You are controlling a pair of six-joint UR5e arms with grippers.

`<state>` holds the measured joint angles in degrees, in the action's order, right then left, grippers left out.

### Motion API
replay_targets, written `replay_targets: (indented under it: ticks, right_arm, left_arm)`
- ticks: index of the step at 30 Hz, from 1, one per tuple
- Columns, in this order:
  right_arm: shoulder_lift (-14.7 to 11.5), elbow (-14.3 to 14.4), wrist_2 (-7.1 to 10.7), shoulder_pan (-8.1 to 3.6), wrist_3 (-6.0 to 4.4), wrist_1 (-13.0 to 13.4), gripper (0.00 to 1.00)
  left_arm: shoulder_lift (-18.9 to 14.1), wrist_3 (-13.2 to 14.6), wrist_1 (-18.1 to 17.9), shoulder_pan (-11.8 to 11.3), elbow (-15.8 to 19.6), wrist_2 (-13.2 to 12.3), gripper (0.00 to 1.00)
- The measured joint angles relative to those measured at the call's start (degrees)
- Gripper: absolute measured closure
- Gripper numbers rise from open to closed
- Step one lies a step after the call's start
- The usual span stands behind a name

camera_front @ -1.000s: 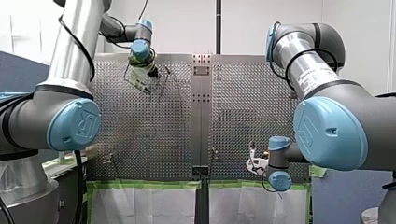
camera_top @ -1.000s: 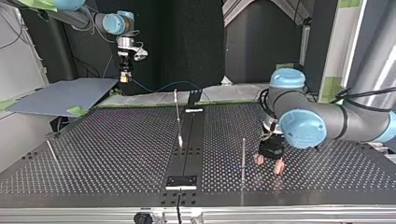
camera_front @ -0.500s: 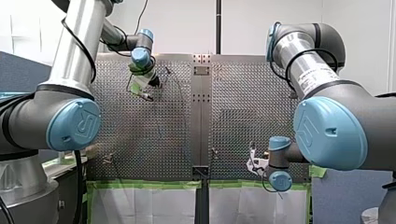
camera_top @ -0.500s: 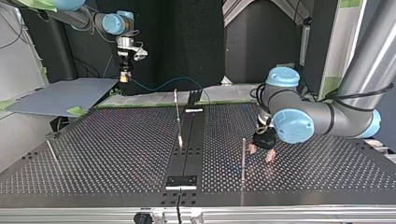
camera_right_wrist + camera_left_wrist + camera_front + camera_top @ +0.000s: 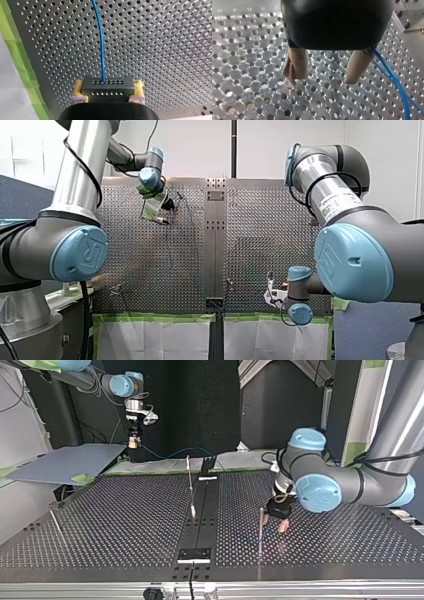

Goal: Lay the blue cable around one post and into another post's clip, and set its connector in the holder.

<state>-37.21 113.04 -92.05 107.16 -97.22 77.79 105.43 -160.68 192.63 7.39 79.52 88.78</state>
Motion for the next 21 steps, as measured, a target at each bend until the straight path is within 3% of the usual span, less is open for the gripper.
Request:
replay_targets:
  ticks: [11, 21]
  right_arm:
    - [0.1, 0.0, 0.02, -0.02, 0.09, 0.0, 1.0]
    - [0.4, 0.0, 0.02, -0.05, 0.01, 0.2, 1.0]
  left_arm:
    - [-1.2, 0.5, 2.4, 0.3, 0.0, 0.4, 0.0]
    - [-2.8, -0.5, 2.5, 0.8, 0.0, -1.6, 0.0]
